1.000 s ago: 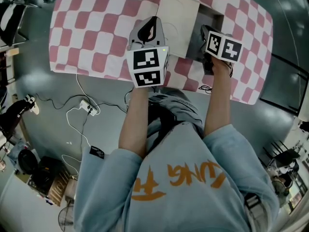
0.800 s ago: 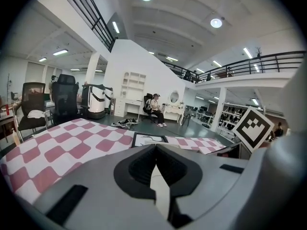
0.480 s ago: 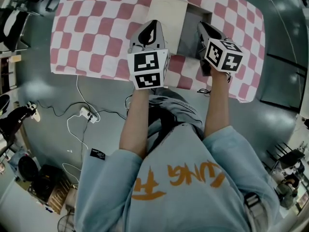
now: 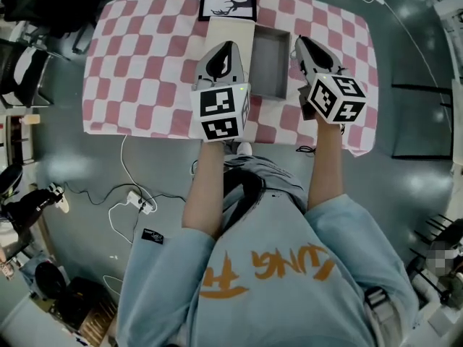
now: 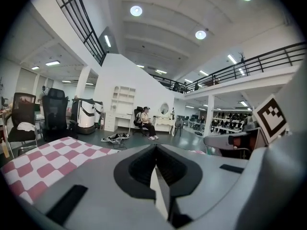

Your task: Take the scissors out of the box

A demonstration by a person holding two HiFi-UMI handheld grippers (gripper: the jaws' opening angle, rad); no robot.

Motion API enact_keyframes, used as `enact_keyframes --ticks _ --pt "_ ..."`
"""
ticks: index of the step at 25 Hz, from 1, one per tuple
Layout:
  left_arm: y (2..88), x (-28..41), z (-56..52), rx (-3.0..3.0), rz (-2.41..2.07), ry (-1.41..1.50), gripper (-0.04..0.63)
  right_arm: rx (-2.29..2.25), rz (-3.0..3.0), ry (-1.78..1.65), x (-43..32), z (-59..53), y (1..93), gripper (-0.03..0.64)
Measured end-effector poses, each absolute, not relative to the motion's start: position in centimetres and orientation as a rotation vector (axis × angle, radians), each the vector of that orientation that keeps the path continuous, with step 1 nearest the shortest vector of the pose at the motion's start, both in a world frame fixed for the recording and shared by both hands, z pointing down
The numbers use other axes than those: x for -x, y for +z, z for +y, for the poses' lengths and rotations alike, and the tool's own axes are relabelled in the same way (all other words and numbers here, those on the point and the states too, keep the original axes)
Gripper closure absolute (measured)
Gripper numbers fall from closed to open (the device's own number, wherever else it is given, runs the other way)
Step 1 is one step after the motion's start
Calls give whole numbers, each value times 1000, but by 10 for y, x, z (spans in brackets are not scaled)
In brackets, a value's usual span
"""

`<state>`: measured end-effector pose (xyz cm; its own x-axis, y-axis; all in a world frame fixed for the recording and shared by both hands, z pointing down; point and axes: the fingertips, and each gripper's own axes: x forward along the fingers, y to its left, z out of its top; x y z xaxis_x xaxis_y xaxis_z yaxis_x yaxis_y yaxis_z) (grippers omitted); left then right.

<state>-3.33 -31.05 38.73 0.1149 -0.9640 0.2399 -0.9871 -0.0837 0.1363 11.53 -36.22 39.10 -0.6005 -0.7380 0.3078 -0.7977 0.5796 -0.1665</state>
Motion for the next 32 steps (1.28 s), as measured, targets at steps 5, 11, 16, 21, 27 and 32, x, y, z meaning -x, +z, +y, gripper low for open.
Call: enact_keyframes --ticks 5,11,16,21,27,32 --pt "353 13 -315 -2215 -1928 89 575 -1369 -2651 332 -142 -362 350 586" --pt "314 -3 -322 -2297 -1948 48 575 -1498 -2700 266 -174 -367 307 586" --pt "302 -2 -325 -2320 -1961 24 575 -1557 -2711 211 -186 -367 294 586" --pt "296 -9 -331 -2347 -1949 7 575 -1578 -2710 191 -194 -367 288 586" --pt "293 -8 -332 -2355 -1948 1 575 -1574 -2715 169 -192 -370 283 586" --pt "293 -1 -334 -2345 -1966 -1 575 -1557 -2723 156 -185 -373 283 586"
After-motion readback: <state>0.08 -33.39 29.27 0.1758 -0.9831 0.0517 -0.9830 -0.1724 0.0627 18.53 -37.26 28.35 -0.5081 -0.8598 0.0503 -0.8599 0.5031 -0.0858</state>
